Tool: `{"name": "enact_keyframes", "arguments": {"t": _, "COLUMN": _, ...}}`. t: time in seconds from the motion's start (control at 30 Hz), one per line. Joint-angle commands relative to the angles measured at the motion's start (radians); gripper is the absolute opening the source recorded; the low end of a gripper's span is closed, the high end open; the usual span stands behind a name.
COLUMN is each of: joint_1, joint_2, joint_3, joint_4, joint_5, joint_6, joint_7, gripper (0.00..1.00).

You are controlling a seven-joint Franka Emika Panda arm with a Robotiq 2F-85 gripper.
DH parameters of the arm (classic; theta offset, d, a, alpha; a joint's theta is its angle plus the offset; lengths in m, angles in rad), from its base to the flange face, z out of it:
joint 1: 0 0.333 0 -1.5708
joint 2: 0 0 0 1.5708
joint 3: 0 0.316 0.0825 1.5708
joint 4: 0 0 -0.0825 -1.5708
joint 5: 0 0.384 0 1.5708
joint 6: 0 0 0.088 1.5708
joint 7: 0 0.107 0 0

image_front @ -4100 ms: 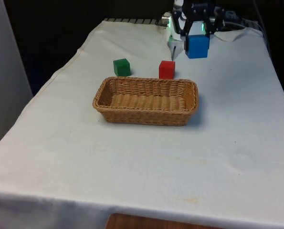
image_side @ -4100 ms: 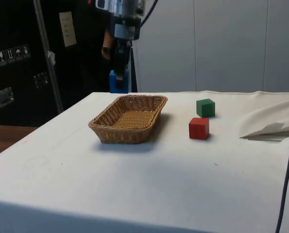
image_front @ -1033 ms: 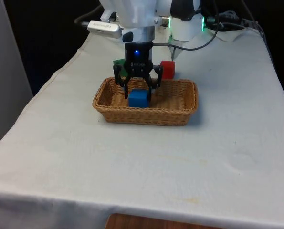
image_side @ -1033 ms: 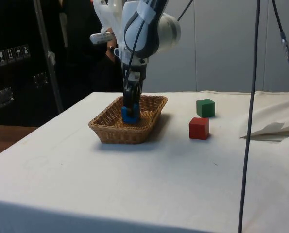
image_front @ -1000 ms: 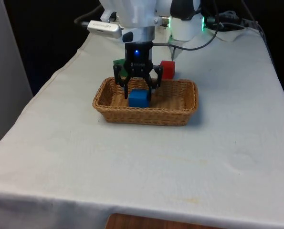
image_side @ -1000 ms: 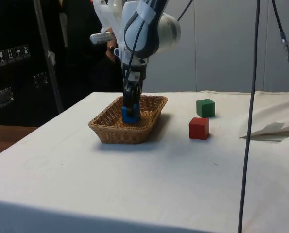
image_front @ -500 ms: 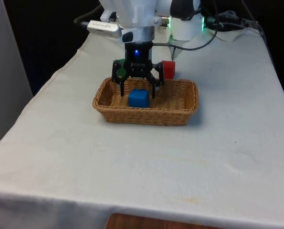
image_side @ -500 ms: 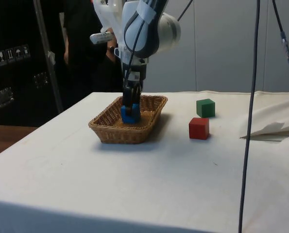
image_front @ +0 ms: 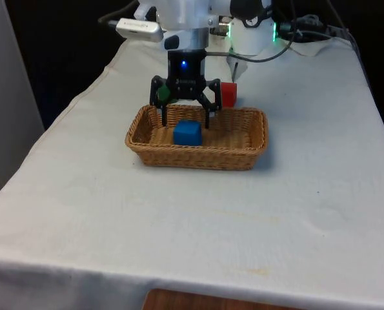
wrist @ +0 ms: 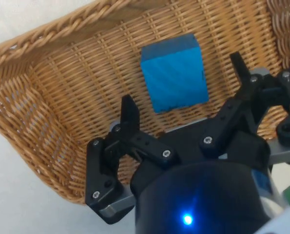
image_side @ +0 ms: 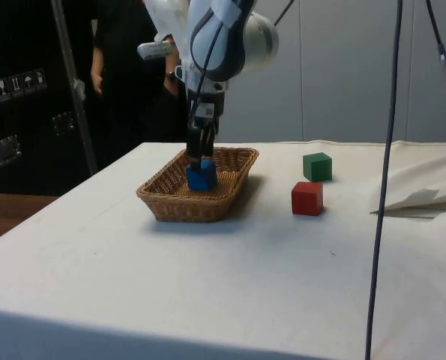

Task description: Pick up the blue cube and place it into the basket.

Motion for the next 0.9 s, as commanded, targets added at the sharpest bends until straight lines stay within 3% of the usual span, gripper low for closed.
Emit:
{"name": "enact_keyframes", "arguments": {"t": 0.0, "joint_1": 0.002, "joint_2": -0.015, "joint_3": -0.004, "joint_4": -0.007, "joint_5": -0.003, "joint_6": -0.005, "joint_7": 0.001, "gripper": 1.00}}
{"name": "enact_keyframes", "arguments": {"t": 0.47, "joint_1": 0.000, "joint_2": -0.091, "joint_3": -0.004, "joint_4": -0.006, "joint_5": -0.001, "joint_6": -0.049, "joint_7": -0.001, "gripper": 1.00}}
{"name": "enact_keyframes", "arguments": {"t": 0.87, "joint_1": 0.004, "joint_2": -0.156, "joint_3": -0.012, "joint_4": 0.024, "joint_5": -0.014, "joint_6": -0.132, "joint_7": 0.010, "gripper": 1.00}}
